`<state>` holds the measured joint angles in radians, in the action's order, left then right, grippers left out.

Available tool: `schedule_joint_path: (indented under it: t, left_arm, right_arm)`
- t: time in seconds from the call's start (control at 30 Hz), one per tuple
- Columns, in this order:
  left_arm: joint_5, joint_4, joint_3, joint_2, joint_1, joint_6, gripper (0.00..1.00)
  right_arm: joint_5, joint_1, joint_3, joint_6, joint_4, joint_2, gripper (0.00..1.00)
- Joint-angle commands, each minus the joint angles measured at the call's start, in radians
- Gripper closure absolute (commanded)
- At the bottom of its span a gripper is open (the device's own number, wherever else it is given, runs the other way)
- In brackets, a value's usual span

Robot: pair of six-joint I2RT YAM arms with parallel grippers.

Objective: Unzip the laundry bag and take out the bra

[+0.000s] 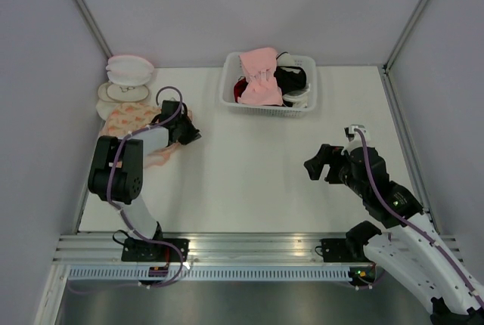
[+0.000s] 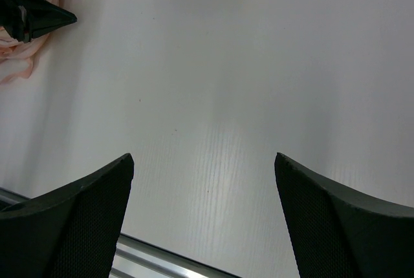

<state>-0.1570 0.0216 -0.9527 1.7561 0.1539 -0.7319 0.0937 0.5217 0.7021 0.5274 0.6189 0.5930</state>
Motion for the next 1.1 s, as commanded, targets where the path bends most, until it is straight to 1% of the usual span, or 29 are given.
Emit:
schedule_joint_path:
  t: [0.0,0.07,0.13,0.17,0.23,0.3,0.33,0.47,0.6,0.67,0.7,0.73,0.77,0.8,0.83,0.87,0.9,0.93,0.97,1.0,1.03,1.07]
  left_arm:
    - [0.187,0.124,-0.044,0.019,-0.008,0.028,0.98]
    - [0.221,0.179,-0.079,0.052,-0.017,0.029,0.98]
    - [0.223,0.231,-0.106,0.077,-0.046,0.029,0.98]
    - [0.227,0.232,-0.106,0.083,-0.056,0.028,0.98]
    - [0.261,0.232,-0.094,0.068,-0.070,0.020,0.98]
    - [0.322,0.232,-0.077,0.037,-0.074,0.019,0.98]
    - [0.376,0.233,-0.069,0.026,-0.077,0.016,0.98]
    - [0.422,0.251,-0.051,-0.007,-0.109,0.005,0.98]
    - [0.410,0.253,-0.046,-0.012,-0.129,0.002,0.98]
    - [0.373,0.247,-0.038,-0.027,-0.129,0.002,0.98]
    - [0.352,0.224,-0.031,-0.041,-0.128,0.002,0.98]
    - [0.282,0.190,0.003,-0.059,-0.128,0.008,0.98]
    - [0.248,0.161,0.020,-0.113,-0.126,0.028,0.96]
    - [0.226,0.120,0.037,-0.142,-0.114,0.034,0.86]
    - [0.152,0.094,0.067,-0.170,-0.106,0.049,0.59]
    - [0.114,0.084,0.080,-0.234,-0.094,0.066,0.46]
    - [0.100,0.081,0.087,-0.262,-0.064,0.075,0.35]
    - [0.062,0.081,0.100,-0.294,-0.048,0.086,0.16]
    - [0.041,0.081,0.109,-0.323,-0.031,0.094,0.11]
    - [0.019,0.078,0.115,-0.375,0.001,0.100,0.07]
    - [-0.031,0.081,0.127,-0.420,0.033,0.107,0.01]
    - [-0.053,0.081,0.135,-0.420,0.033,0.108,0.00]
  right_arm:
    - [0.026,0.000,0.028,-0.010,0.013,0.002,0.06]
    - [0.028,0.001,0.031,-0.012,0.015,0.002,0.06]
    - [0.028,0.001,0.036,-0.012,0.018,0.001,0.06]
    - [0.028,0.000,0.036,-0.015,0.018,0.001,0.06]
    - [0.028,0.000,0.034,-0.017,0.019,-0.004,0.06]
    - [0.028,0.000,0.033,-0.017,0.019,-0.001,0.06]
    - [0.024,0.001,0.033,-0.017,0.018,-0.001,0.06]
    - [0.026,0.001,0.036,-0.018,0.019,0.002,0.06]
    - [0.021,0.001,0.037,-0.017,0.018,0.002,0.05]
    - [0.023,0.000,0.037,-0.014,0.019,0.002,0.05]
    - [0.024,0.000,0.036,-0.014,0.018,-0.001,0.05]
    - [0.028,0.000,0.036,-0.012,0.019,-0.001,0.05]
    - [0.034,0.000,0.036,-0.012,0.018,-0.004,0.03]
    - [0.037,0.000,0.036,-0.009,0.019,-0.004,0.02]
    - [0.044,0.000,0.034,-0.010,0.018,-0.005,0.02]
    - [0.049,0.000,0.034,-0.009,0.016,-0.004,0.02]
    - [0.054,0.000,0.033,-0.010,0.015,-0.001,0.02]
    - [0.057,0.001,0.031,-0.009,0.015,0.001,0.02]
    - [0.057,0.000,0.031,-0.009,0.013,0.005,0.02]
    - [0.060,0.000,0.031,-0.007,0.012,0.005,0.02]
    - [0.058,0.000,0.027,-0.006,0.005,0.002,0.02]
    - [0.058,0.000,0.027,-0.004,0.002,-0.002,0.02]
